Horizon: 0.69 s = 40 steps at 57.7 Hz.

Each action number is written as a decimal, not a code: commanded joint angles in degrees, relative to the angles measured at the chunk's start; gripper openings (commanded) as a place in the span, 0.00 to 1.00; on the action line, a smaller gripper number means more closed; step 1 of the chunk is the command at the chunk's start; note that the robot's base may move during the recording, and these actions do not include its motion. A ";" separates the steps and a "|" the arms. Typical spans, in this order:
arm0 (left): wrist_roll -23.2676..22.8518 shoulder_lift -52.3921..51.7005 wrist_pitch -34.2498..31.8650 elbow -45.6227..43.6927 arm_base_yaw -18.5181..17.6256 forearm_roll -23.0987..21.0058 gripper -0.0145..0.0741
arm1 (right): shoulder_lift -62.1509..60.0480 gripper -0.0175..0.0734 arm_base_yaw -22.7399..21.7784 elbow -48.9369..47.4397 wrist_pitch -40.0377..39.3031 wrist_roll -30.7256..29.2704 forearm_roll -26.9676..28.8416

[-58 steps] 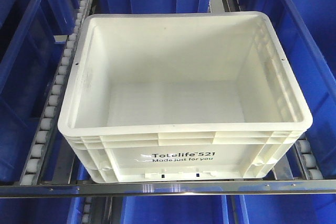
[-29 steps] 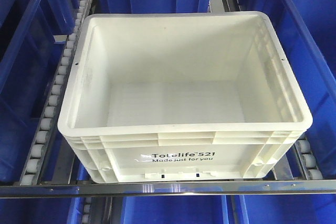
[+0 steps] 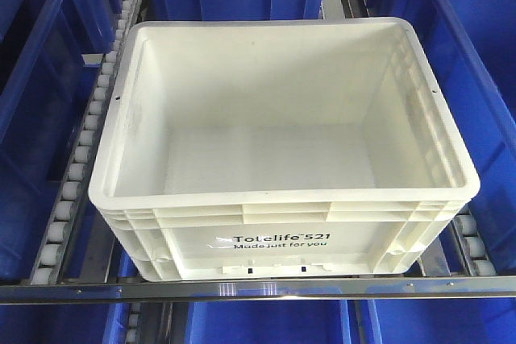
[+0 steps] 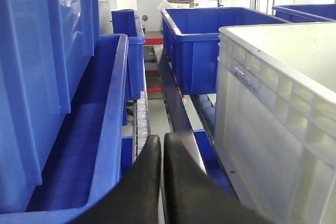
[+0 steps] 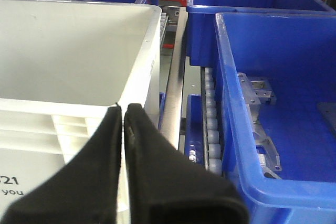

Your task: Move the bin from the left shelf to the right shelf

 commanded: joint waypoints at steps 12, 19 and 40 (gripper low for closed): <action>-0.48 -0.89 -4.24 1.11 0.06 -0.08 0.16 | 1.06 0.18 -0.68 -1.46 -3.84 -0.46 -0.83; -0.48 -0.89 -4.24 1.11 0.06 -0.08 0.16 | 1.06 0.18 -6.02 -1.29 -4.57 -0.58 1.36; -0.48 -0.89 -4.24 1.11 0.06 -0.08 0.16 | -0.92 0.18 -17.57 13.45 -25.65 -9.15 10.84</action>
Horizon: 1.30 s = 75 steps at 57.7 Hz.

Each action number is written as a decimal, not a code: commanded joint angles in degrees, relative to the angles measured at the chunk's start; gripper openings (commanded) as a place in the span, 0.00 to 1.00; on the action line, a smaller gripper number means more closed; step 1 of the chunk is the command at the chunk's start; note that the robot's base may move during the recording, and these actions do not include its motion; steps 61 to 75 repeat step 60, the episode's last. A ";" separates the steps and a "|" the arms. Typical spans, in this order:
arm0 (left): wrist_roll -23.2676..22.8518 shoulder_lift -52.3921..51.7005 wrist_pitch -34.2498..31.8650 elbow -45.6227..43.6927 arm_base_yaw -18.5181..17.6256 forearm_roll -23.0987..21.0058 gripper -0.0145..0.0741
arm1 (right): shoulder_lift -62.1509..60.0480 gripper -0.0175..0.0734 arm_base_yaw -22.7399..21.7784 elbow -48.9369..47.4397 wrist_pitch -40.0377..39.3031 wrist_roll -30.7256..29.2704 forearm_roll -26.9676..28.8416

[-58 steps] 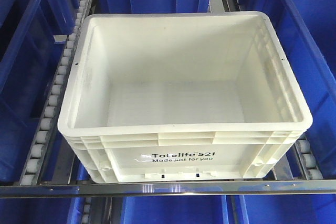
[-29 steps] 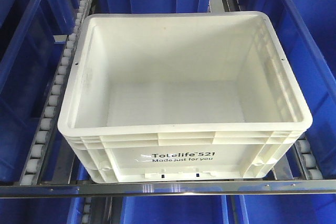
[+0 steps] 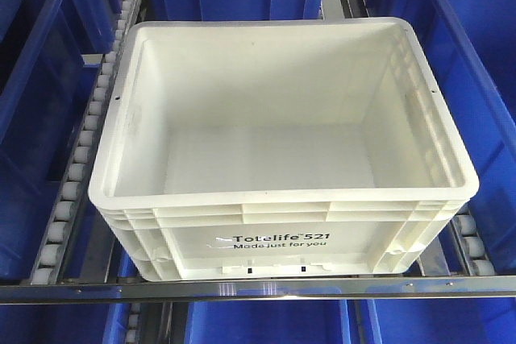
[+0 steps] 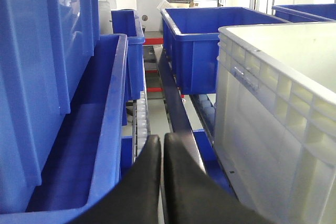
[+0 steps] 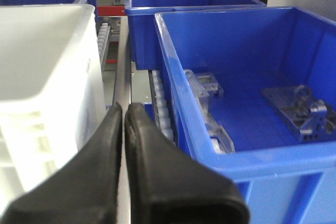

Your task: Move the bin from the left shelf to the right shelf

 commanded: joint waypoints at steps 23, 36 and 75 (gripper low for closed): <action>-0.48 -0.89 -4.19 1.11 0.06 -0.08 0.16 | -0.66 0.18 -0.41 2.71 -6.63 -0.89 0.26; -0.48 -0.89 -4.19 1.11 0.06 -0.08 0.16 | -0.66 0.18 -0.41 2.71 -6.63 -0.89 0.26; -0.48 -0.89 -4.19 1.11 0.06 -0.08 0.16 | -0.66 0.18 -0.41 2.71 -6.63 -0.89 0.26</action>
